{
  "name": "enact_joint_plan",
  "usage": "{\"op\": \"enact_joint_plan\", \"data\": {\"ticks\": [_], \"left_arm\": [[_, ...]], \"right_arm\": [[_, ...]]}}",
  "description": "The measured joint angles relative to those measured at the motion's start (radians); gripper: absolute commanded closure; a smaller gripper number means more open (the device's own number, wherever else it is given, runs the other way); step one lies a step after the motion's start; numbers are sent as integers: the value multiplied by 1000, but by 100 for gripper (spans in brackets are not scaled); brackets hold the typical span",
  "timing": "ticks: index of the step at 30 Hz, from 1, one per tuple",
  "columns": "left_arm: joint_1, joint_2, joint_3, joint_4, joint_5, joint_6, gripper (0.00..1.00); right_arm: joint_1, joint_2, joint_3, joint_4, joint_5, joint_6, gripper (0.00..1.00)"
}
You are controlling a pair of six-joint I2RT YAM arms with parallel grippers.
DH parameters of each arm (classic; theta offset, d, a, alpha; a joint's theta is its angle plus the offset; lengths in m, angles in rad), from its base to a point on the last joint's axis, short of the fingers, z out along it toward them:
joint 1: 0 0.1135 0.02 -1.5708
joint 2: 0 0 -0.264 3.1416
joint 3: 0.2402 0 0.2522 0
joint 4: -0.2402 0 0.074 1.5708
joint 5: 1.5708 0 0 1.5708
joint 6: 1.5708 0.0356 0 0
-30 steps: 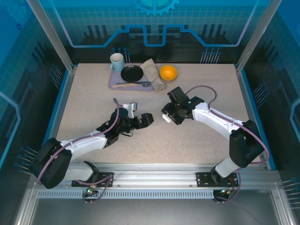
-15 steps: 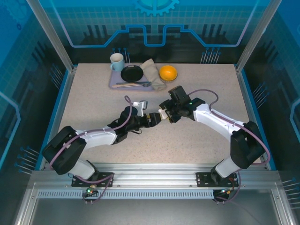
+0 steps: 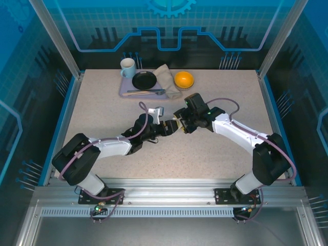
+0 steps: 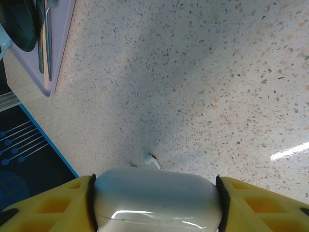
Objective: Insert wireless bluetooth earbuds into charging case
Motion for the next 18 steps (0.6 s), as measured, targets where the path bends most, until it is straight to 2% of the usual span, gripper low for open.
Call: {"op": "enact_joint_plan", "data": {"ticks": [18], "left_arm": [[0, 49, 29, 29, 0, -23, 57]], "right_arm": [[-3, -9, -21, 24, -10, 10, 58]]}}
